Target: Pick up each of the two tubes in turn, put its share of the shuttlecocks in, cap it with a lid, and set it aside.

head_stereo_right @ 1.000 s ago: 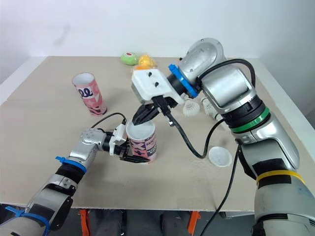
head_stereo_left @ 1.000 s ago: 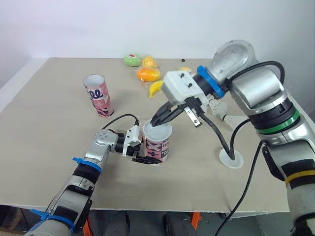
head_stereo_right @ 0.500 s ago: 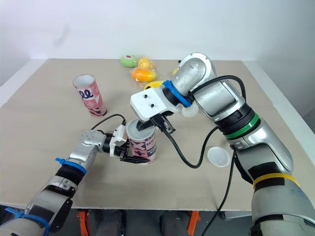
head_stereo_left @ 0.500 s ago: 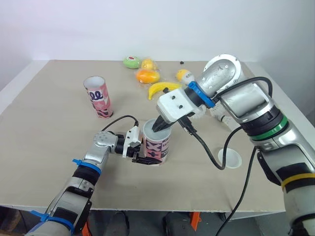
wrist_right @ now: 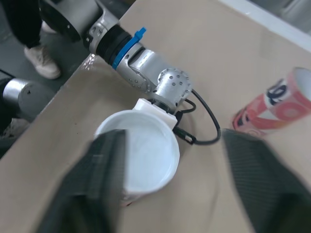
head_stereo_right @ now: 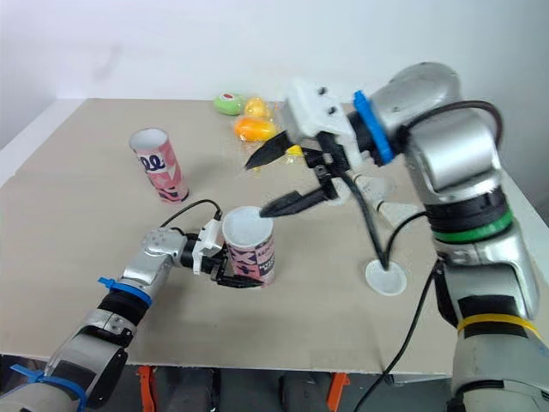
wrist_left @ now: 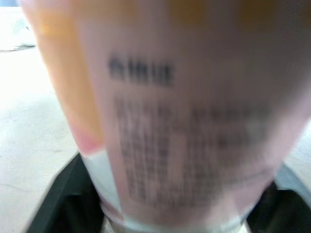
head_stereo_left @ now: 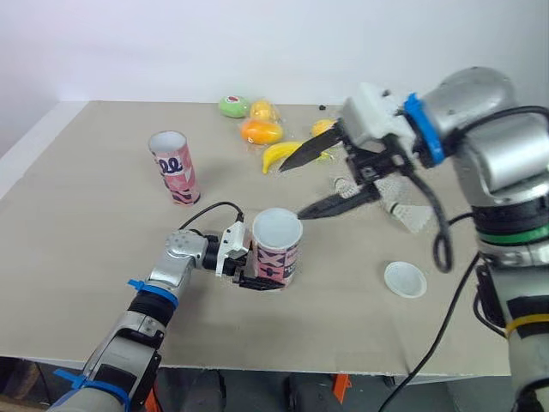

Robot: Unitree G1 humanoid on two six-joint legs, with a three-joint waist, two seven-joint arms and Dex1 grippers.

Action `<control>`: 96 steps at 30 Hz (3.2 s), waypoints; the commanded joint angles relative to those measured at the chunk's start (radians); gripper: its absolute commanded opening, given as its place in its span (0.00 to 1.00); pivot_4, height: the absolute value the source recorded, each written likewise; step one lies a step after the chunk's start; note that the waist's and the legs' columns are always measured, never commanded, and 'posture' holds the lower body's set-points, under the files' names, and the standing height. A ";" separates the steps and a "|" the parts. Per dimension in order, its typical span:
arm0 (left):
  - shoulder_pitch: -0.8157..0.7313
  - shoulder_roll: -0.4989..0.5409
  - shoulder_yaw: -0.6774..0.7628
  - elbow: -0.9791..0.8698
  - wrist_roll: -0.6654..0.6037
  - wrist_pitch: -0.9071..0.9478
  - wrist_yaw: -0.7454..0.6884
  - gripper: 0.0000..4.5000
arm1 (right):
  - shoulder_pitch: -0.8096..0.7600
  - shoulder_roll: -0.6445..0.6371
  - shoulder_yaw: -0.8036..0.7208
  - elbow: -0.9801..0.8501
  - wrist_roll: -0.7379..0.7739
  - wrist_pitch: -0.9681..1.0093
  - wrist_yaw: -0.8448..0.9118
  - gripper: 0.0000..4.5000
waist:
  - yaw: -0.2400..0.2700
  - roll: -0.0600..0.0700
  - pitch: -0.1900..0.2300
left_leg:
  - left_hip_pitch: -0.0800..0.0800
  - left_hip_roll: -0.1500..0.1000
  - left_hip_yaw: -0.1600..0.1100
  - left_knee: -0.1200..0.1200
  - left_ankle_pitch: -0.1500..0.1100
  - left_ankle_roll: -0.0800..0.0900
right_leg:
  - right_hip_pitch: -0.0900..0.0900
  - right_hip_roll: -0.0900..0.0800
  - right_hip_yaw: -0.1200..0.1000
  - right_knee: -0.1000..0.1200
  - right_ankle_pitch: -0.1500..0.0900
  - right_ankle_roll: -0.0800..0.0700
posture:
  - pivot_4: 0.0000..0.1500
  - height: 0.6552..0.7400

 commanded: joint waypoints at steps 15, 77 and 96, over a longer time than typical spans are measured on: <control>0.043 0.123 0.043 -0.088 -0.027 0.119 -0.031 0.94 | 0.610 -0.063 -0.270 -0.457 0.188 0.207 -0.411 0.98 | -0.007 -0.001 0.004 | -0.001 -0.001 0.000 -0.003 -0.001 -0.001 | -0.001 0.000 0.002 0.000 -0.001 0.006 | 1.00 1.00; 0.001 0.237 0.169 -0.635 -0.387 0.587 0.131 1.00 | 0.566 0.151 -0.557 -0.054 0.171 -0.029 -0.723 0.66 | 0.019 -0.012 0.018 | -0.012 -0.002 -0.009 0.005 -0.002 -0.002 | -0.001 0.000 -0.006 -0.001 -0.002 0.008 | 1.00 1.00; -0.102 0.032 0.076 -0.402 -0.220 0.387 0.161 1.00 | 0.793 0.029 -0.931 0.383 0.037 -0.112 -1.097 0.66 | -0.002 0.002 0.016 | -0.009 -0.005 -0.007 0.006 -0.003 0.000 | 0.001 -0.001 -0.001 -0.001 0.002 0.008 | 1.00 1.00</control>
